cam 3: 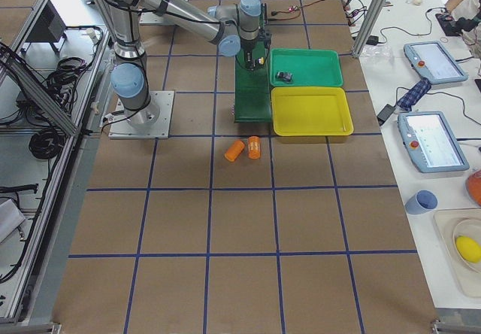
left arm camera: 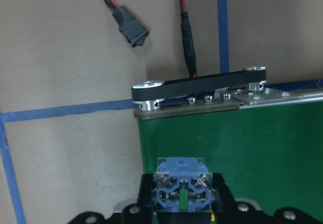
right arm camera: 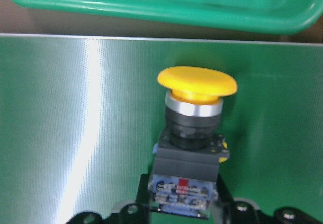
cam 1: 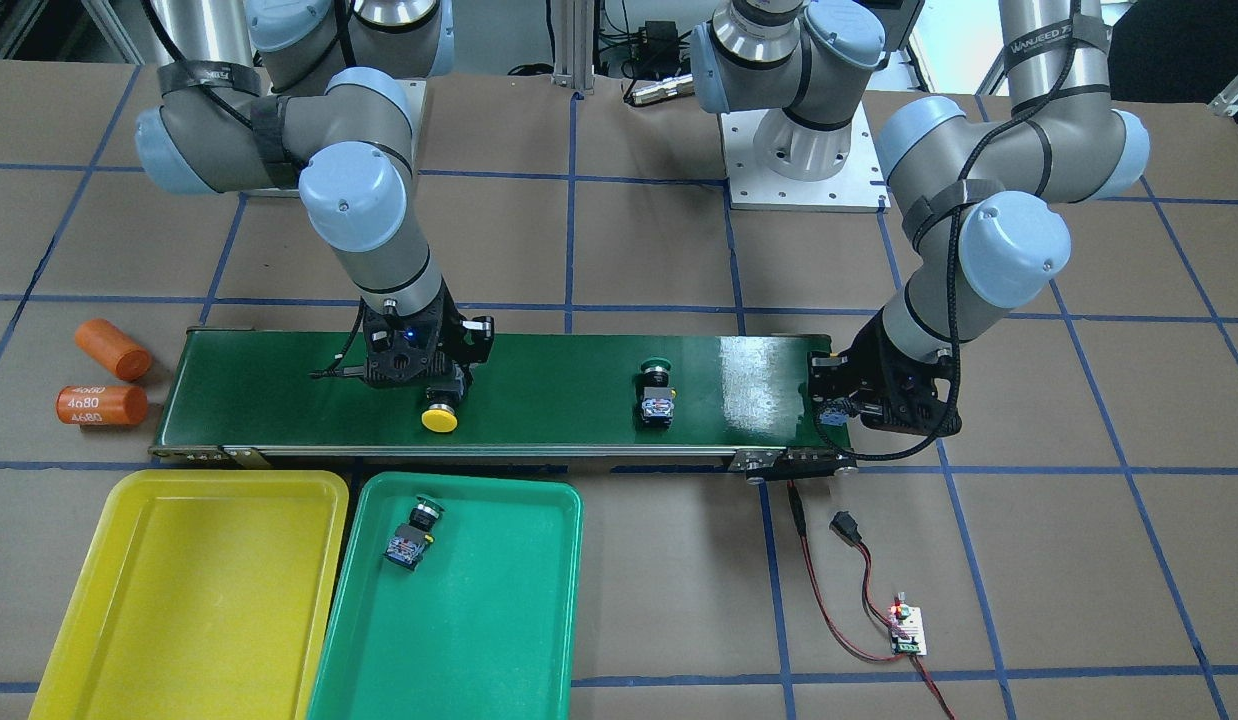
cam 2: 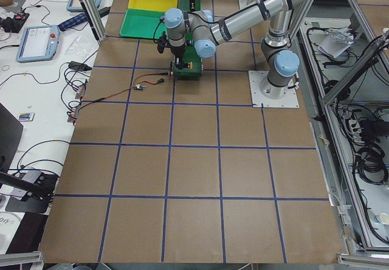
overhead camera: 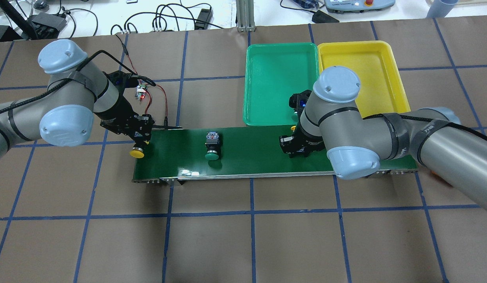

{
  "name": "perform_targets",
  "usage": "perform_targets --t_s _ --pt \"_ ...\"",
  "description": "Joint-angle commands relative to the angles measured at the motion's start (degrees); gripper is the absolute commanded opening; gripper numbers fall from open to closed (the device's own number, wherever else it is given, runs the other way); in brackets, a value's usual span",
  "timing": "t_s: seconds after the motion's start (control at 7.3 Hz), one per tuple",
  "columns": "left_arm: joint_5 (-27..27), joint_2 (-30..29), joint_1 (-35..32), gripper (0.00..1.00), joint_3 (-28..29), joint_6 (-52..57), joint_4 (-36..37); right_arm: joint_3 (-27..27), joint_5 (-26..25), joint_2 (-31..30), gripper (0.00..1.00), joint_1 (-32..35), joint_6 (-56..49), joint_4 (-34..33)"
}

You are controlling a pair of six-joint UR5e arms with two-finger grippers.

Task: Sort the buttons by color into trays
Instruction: 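Carry the yellow-capped button to the yellow tray while the left gripper loads the belt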

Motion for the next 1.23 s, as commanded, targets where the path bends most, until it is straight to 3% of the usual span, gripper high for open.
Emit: perform_targets --t_s 0.0,0.41,0.68,0.82,0.96,1.1 --pt "-0.51 -0.3 0.05 0.98 -0.02 -0.78 0.65 -2.27 -2.35 0.08 0.0 -2.04 -3.53 0.24" --pt "-0.51 1.36 -0.13 1.0 0.5 -0.87 0.56 -18.06 -1.84 7.95 0.0 -12.73 -15.45 9.62" --pt "0.2 4.43 -0.13 1.0 4.26 -1.31 -3.45 -25.9 -1.22 14.99 0.0 -19.15 -26.0 10.35" --pt "0.63 6.1 -0.13 1.0 8.37 -1.31 -9.92 -26.89 -0.35 15.89 0.15 -21.54 -27.44 11.4" --pt "2.98 8.64 -0.13 1.0 12.59 -1.4 -18.95 -26.81 -0.34 16.33 0.8 -22.26 -30.59 11.58" --pt "3.44 12.23 -0.13 1.0 18.03 -1.83 -30.18 -26.73 -0.17 16.25 1.0 -22.7 -30.45 12.71"
